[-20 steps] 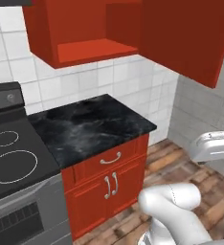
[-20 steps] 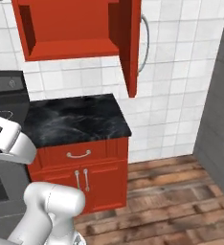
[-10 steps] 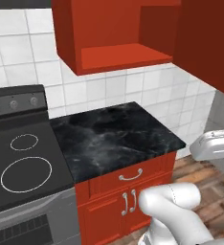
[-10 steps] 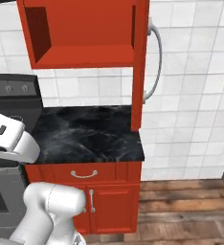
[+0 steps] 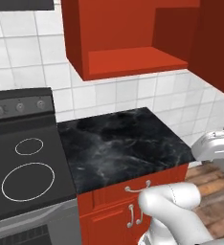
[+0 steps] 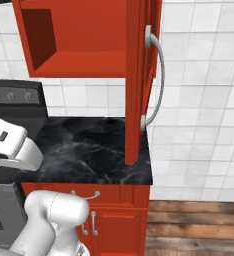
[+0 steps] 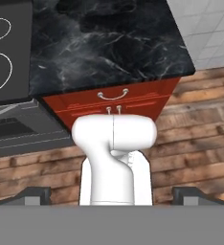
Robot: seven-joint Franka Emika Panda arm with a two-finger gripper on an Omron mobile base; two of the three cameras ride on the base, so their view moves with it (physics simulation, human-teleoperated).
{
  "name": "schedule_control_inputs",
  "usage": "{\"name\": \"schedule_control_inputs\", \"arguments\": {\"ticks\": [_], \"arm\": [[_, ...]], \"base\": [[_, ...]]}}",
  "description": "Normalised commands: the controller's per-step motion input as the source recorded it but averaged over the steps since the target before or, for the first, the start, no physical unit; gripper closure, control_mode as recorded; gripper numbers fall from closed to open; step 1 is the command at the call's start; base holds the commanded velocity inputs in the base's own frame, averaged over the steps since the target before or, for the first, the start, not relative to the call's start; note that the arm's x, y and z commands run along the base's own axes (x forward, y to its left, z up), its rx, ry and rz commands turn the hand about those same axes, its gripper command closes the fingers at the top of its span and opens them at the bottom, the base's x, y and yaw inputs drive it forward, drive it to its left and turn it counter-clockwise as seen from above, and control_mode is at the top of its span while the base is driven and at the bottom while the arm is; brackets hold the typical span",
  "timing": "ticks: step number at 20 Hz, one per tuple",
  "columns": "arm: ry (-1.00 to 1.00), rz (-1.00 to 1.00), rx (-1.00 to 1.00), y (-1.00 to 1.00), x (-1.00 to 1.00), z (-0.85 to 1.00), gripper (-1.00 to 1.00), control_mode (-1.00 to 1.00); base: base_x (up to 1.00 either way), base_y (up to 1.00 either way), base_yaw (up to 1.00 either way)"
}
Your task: Close all open cabinet doors.
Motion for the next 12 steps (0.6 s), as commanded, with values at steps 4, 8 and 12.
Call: {"name": "schedule_control_inputs", "arguments": {"ticks": [4,8,12], "arm": [[0.0,0.0,0.0,0.0,0.0,0.0,-1.0,1.0],[0.0,0.0,0.0,0.0,0.0,0.0,-1.0,1.0],[0.0,0.0,0.0,0.0,0.0,0.0,-1.0,1.0]], "base": [[0.4,-0.22,0.12],[0.21,-0.25,0.04],[0.0,-0.33,-0.03]]}}
